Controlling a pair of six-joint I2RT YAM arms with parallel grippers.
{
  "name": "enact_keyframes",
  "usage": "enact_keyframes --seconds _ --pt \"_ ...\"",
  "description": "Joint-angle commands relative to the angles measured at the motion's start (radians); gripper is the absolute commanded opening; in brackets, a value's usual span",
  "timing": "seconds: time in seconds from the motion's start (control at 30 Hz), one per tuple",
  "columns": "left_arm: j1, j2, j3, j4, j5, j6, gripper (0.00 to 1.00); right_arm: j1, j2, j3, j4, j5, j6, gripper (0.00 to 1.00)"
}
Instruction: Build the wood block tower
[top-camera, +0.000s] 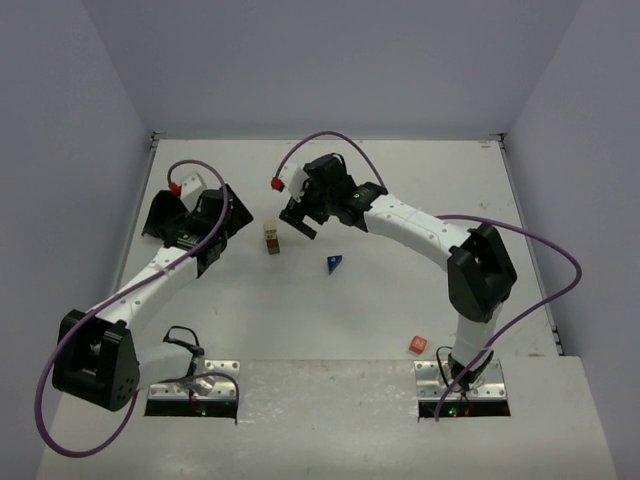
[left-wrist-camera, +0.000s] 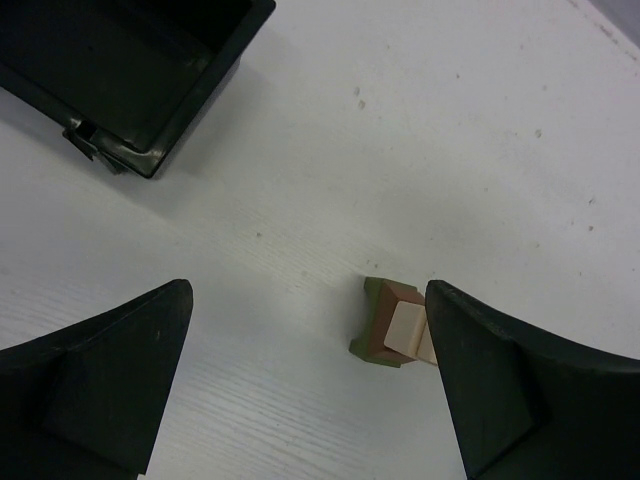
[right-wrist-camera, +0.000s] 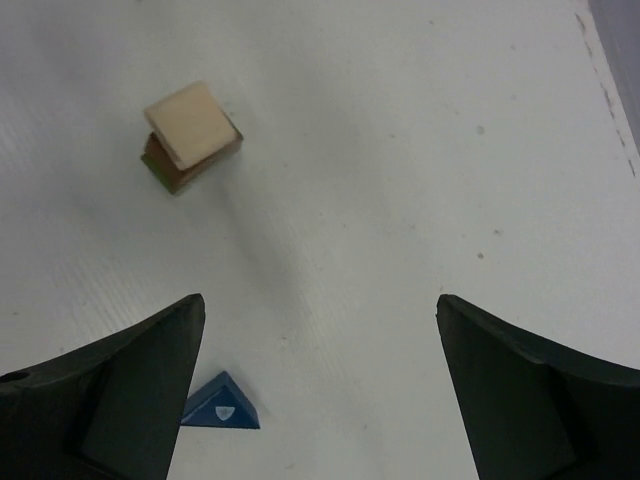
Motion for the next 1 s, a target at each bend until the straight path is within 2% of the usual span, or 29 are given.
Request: enact_keyframes --seconds 0.0,0.2,0.27,0.37,0.97 --pt "0.004 0.040 0.050 -0.026 0.053 -0.010 1.00 -0.020 0.005 0.036 0.089 0.124 0.110 0.99" --pt "0.023 0.052 0.005 -0.040 0.074 -0.053 1.00 -0.030 0.072 0.098 0.088 0.177 0.191 0.99" --pt "0.028 0.052 -0.020 -0.016 0.144 -0.040 1.00 -0.037 0.091 0.119 0.087 0.152 0.231 0.99" --pt "0.029 0.053 -0.032 -0.010 0.169 -0.032 1.00 -0.037 0.126 0.162 0.050 0.128 0.251 0.99" --pt "0.031 0.073 -0.059 0.003 0.190 -0.041 1.00 -0.035 0.252 0.268 -0.042 0.028 0.342 0.99"
